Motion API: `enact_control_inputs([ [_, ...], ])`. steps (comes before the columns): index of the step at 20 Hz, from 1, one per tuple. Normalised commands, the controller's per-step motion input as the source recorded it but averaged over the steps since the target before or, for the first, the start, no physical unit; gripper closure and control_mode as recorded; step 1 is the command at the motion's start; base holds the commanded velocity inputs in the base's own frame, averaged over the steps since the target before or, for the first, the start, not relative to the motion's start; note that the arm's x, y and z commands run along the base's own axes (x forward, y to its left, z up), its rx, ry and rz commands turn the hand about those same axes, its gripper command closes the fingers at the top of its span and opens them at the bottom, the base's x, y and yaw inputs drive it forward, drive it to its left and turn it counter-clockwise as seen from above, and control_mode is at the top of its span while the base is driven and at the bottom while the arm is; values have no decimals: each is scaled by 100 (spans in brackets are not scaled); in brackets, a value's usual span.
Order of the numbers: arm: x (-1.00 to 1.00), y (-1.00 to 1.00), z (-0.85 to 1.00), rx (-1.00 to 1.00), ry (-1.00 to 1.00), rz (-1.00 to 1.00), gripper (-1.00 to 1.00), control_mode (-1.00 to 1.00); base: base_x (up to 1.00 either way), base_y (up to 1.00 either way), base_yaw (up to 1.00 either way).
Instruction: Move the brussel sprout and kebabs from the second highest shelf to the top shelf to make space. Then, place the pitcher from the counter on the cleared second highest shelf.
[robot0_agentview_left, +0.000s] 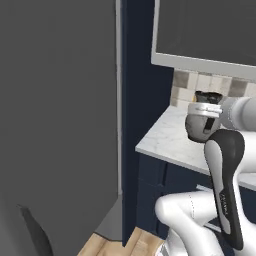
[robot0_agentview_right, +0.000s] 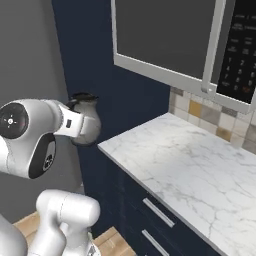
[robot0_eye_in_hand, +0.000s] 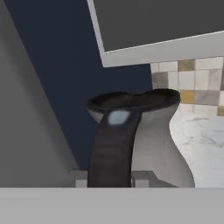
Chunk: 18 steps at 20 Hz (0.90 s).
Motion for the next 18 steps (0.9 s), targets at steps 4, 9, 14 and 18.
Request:
enact_control_inputs([
  [4, 0, 0, 0, 0, 0, 0, 100, 100, -96, 24, 24],
  [9, 0, 0, 0, 0, 0, 0, 100, 100, -71, 69, 25],
  [14, 0, 0, 0, 0, 0, 0, 100, 100, -42, 95, 28],
  [18, 0, 0, 0, 0, 0, 0, 100, 100, -6, 100, 29],
])
